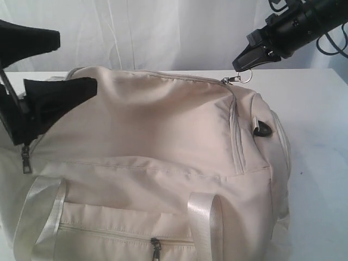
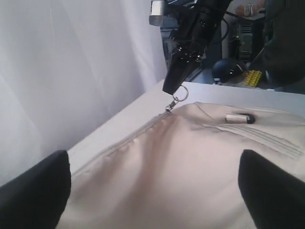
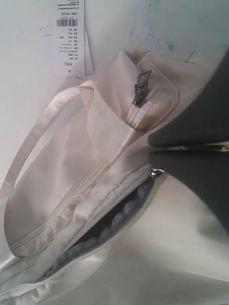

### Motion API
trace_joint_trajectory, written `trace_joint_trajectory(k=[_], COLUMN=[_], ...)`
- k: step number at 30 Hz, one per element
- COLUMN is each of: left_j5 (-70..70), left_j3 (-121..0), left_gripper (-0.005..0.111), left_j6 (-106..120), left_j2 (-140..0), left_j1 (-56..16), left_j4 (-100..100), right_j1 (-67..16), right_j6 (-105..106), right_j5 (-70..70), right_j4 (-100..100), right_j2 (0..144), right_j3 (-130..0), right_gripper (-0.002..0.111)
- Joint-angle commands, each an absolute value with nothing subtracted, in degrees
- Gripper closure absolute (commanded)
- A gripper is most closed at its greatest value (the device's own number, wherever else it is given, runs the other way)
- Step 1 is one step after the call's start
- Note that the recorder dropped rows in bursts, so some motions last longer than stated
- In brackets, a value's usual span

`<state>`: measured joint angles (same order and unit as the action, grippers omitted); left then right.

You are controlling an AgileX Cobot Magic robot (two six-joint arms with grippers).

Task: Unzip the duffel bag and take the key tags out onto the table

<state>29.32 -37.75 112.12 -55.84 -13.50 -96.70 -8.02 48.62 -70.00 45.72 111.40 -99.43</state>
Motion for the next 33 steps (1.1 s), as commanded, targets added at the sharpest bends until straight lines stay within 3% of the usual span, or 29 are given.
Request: trace_joint_trajectory(k=[1, 15, 33], left_j5=[32.68, 30.18, 21.57], left_j3=[-39.42, -60.09, -73.16], left_gripper=[0.013, 0.013, 0.013], left_j6=[118.16, 120.86, 121.39], left_j2=[-62.26, -86.29, -102.66], left_j1=[-16.33, -27.42, -32.83], left_j4=[-99.95, -99.95, -99.74], right_j1=[-7.39, -7.39, -7.39], right_j6=[49.02, 49.02, 49.02], right_j5=[-69.96, -69.96, -69.96], right_j4=[46.1, 46.1, 46.1], right_j2=[110.72, 110.72, 110.72], right_j3=[-99.19, -99.19, -99.19], right_gripper=[0.108, 0.108, 0.108])
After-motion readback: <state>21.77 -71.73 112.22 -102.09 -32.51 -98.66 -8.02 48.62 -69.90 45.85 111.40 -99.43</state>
